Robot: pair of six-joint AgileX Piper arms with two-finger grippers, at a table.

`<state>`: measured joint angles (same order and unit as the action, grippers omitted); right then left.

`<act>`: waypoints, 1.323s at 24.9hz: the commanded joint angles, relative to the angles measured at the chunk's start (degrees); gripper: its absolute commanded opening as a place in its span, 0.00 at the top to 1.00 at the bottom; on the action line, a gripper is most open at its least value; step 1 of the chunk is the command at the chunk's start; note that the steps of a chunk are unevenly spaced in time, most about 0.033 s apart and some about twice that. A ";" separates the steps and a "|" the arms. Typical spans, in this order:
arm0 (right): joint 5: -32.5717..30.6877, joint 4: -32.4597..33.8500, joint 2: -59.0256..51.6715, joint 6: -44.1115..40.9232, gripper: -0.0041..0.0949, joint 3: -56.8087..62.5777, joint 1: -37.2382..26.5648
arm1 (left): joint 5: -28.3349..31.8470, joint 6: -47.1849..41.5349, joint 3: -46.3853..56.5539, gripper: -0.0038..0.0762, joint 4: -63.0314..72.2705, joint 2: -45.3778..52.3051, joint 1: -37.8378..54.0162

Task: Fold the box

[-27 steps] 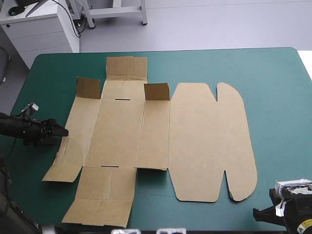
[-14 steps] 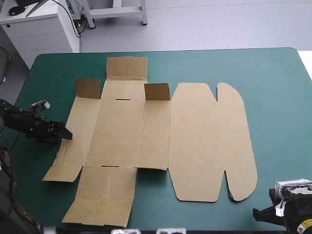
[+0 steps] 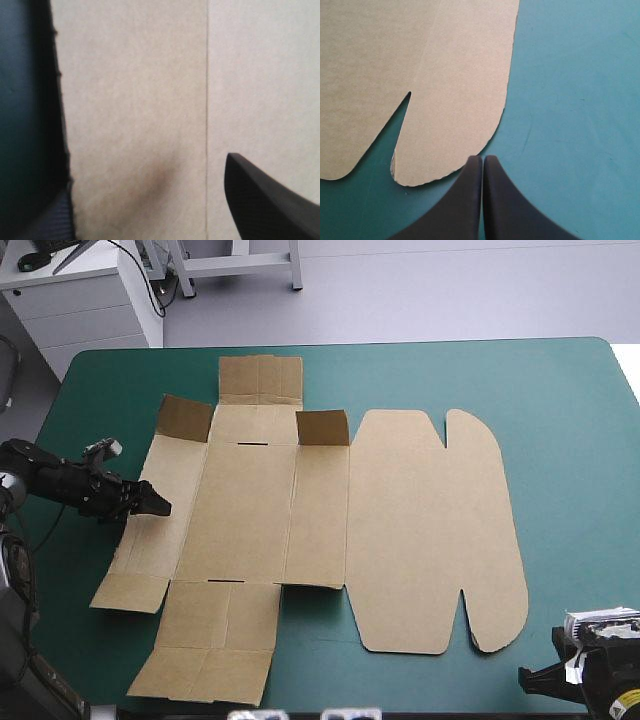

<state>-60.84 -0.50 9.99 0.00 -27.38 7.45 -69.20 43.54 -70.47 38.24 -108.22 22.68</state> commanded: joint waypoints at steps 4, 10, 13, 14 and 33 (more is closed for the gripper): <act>3.25 0.05 0.68 0.36 0.96 -1.44 -0.58 | -5.00 1.64 7.15 0.29 2.72 -2.93 -2.29; 3.25 0.05 0.68 0.36 0.96 -1.44 -0.58 | -5.00 1.64 7.15 0.35 3.17 -2.93 -2.29; 3.25 0.05 0.68 0.00 0.96 -1.44 -0.58 | -5.00 1.64 7.15 0.61 3.41 -2.93 -2.29; 3.25 0.05 0.68 0.00 0.96 -1.44 -0.58 | -5.00 1.64 7.15 0.70 3.41 -2.93 -2.29; 3.25 -0.04 0.68 0.36 0.96 -1.44 -0.58 | -5.00 6.41 -8.87 0.96 -1.78 4.92 -8.67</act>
<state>-60.84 -0.62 9.99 0.00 -27.38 7.45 -71.44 48.84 -73.49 39.65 -107.97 15.91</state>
